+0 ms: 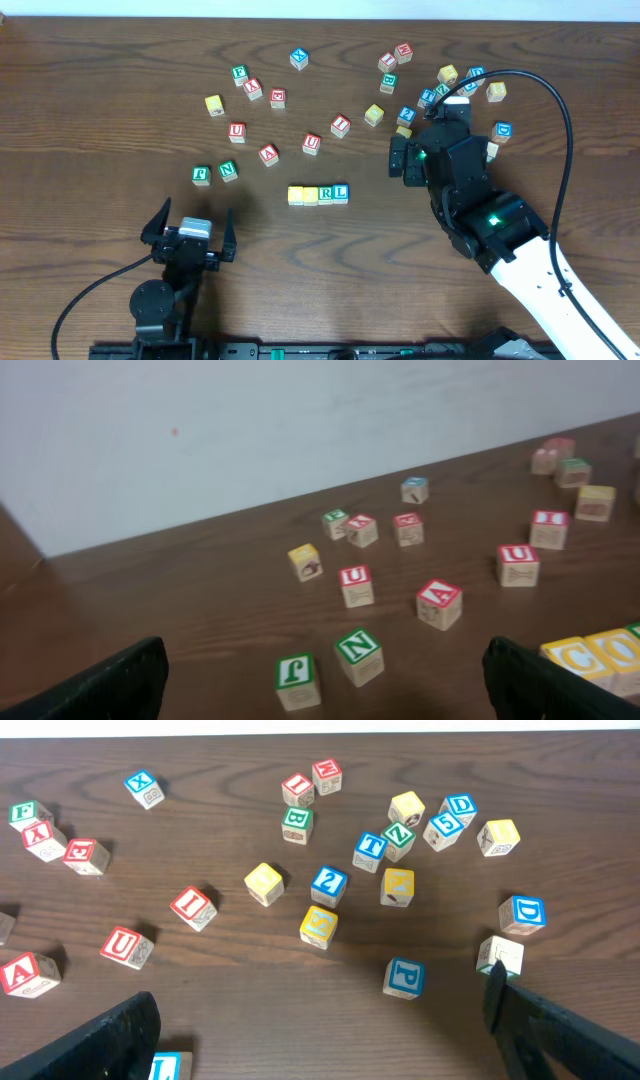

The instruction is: Spell out CORL

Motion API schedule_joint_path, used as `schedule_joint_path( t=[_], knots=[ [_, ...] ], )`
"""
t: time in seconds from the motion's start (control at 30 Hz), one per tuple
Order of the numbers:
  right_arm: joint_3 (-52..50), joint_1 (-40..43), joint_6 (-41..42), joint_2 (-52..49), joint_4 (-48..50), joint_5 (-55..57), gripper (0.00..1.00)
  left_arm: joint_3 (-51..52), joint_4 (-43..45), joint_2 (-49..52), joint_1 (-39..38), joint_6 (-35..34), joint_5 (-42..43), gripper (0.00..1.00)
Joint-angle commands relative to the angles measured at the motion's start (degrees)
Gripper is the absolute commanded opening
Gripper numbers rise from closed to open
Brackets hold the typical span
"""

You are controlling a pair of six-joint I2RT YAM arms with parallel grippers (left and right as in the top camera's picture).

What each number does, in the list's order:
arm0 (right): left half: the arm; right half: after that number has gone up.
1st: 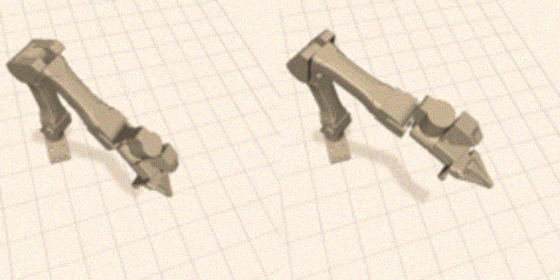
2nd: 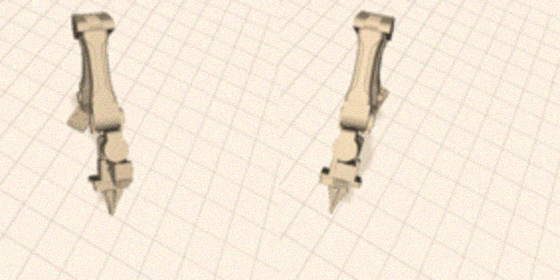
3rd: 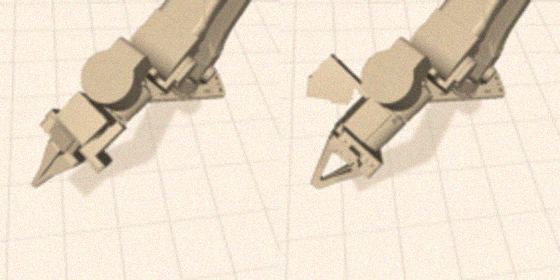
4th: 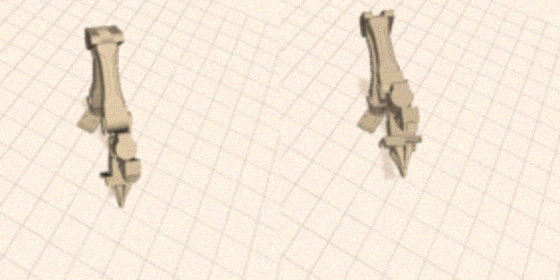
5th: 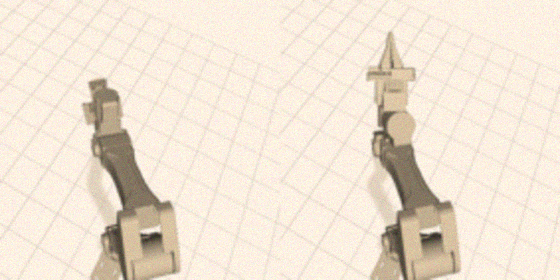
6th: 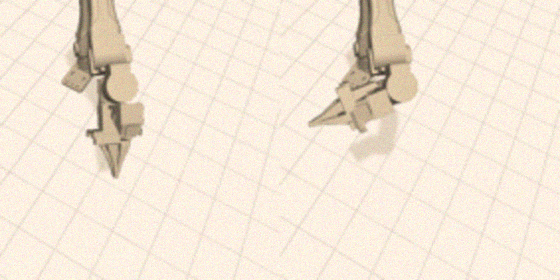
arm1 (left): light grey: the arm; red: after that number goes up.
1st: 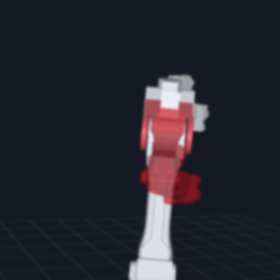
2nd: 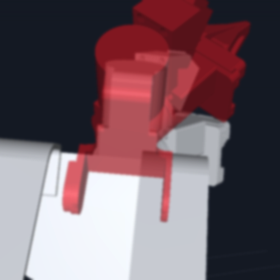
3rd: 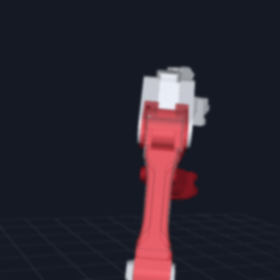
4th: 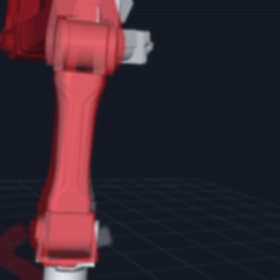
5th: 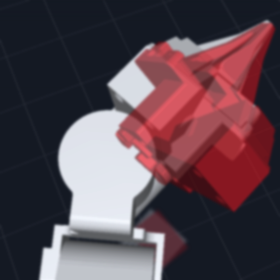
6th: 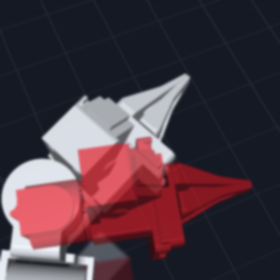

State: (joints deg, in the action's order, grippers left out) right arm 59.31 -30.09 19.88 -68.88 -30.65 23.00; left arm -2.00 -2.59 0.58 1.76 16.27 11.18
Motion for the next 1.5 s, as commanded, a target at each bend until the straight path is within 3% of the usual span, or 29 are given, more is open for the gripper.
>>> schedule_joint_path(
  t=[0.0, 0.17, 1.47],
  knots=[
    [0.98, 0.09, -0.66, 0.28, -0.07, 1.03, 0.99, 1.77, -1.49, -0.52, -0.17, -4.52, -5.03, 0.99],
    [0.98, 0.09, -0.66, 0.28, -0.07, 1.03, 0.99, 1.77, -1.49, -0.52, -0.17, -7.85, -5.86, 0.99],
    [0.98, 0.09, -0.68, 0.28, -0.07, 1.03, 0.99, 1.77, -1.22, -0.35, -0.17, -7.82, -5.81, 0.99]
  ],
)
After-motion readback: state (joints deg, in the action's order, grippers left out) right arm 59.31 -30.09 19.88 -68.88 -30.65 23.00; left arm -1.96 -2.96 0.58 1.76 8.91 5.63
